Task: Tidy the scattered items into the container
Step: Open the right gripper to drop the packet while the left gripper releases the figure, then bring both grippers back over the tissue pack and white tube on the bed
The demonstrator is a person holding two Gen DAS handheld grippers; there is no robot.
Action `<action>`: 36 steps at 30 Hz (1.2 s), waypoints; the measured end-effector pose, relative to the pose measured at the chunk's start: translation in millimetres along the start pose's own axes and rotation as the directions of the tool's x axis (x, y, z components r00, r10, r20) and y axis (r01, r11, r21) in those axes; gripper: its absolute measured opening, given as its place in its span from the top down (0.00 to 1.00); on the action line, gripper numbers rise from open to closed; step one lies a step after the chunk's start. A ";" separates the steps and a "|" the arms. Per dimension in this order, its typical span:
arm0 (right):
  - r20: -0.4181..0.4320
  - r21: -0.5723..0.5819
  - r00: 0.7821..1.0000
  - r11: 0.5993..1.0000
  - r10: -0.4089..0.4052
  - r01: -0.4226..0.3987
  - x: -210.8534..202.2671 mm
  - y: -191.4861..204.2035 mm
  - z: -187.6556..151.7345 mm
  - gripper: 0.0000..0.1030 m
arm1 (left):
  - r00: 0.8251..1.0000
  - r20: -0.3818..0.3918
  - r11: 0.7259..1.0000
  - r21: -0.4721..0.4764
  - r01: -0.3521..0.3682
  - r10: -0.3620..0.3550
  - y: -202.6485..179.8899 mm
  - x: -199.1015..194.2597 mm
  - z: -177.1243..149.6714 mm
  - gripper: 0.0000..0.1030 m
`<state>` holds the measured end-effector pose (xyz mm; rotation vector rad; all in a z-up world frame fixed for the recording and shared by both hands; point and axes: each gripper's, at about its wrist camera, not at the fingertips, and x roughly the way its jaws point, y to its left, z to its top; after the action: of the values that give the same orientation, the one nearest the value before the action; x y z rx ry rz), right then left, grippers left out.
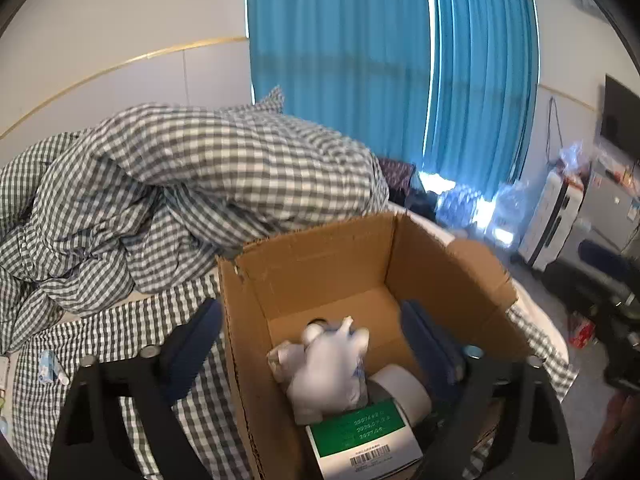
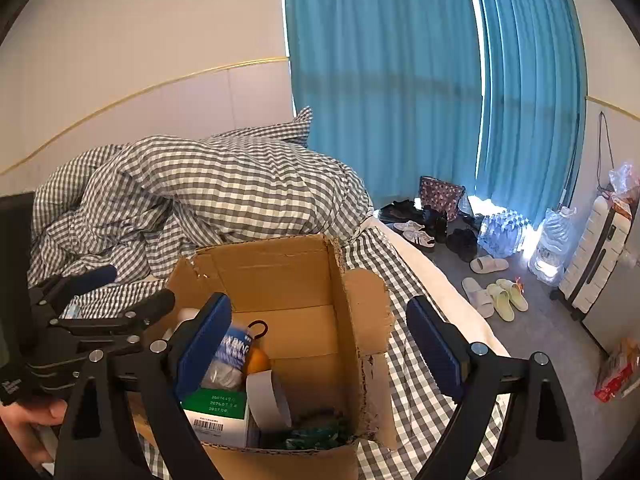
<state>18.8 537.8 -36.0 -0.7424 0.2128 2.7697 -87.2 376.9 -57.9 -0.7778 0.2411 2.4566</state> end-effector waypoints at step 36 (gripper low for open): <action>-0.013 -0.255 0.949 0.917 0.315 -0.308 19.0 301.5 15.6 0.00 | 0.899 0.011 0.850 -0.333 -0.409 0.437 326.2 -166.2 -80.6 0.00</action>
<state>-92.1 257.5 -10.6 -0.7884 -0.0380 3.1515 -114.6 4.4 -26.1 -0.8177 -0.0347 2.9957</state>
